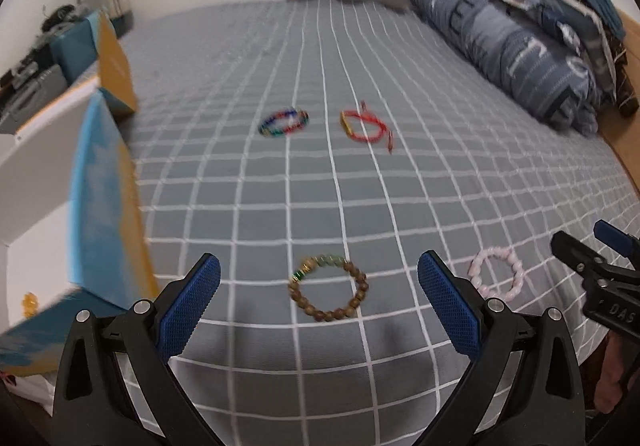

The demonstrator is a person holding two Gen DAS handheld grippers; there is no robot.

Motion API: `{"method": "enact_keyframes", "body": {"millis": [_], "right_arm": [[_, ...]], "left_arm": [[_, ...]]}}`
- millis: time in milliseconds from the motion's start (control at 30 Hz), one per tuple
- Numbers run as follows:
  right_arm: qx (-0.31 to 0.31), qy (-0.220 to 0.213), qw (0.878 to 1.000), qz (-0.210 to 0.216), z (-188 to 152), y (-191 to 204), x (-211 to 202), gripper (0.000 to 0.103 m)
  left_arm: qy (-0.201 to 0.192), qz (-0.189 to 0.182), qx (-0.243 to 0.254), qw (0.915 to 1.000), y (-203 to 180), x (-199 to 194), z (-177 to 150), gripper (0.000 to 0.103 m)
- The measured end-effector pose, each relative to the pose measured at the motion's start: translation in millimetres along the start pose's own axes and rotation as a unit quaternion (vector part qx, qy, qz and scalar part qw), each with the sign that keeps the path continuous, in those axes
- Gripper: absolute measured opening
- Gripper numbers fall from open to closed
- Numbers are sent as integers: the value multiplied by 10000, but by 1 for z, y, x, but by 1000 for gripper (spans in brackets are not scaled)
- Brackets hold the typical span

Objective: Organize jewelry
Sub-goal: 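Move both open tools back over the remaining bracelets on the bed, then grasp the wooden-and-green bracelet with the left tool while the right tool grasps the pink-white bracelet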

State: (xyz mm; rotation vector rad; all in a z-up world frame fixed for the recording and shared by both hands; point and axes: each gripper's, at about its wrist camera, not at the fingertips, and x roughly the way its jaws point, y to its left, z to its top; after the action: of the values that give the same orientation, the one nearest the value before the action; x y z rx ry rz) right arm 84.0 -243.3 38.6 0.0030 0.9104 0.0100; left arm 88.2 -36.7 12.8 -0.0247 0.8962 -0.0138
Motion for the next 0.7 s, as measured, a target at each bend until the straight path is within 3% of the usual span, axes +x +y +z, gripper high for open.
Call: {"method": "enact_keyframes", "body": {"millis": [200, 433, 567, 700], "right_arm": [[31, 400, 9992, -4, -14, -14, 26, 77], [39, 837, 9964, 162, -25, -14, 58, 62], [-23, 971, 9951, 197, -27, -7, 70, 52], [-63, 1029, 9945, 189, -26, -1, 78, 47]], "left_arm": [[309, 84, 61, 9995, -4, 32, -10, 97], [582, 98, -205, 9980, 11, 56, -11, 96], [744, 86, -218, 9969, 15, 65, -11, 80], [828, 53, -267, 9962, 21, 69, -15, 73]]}}
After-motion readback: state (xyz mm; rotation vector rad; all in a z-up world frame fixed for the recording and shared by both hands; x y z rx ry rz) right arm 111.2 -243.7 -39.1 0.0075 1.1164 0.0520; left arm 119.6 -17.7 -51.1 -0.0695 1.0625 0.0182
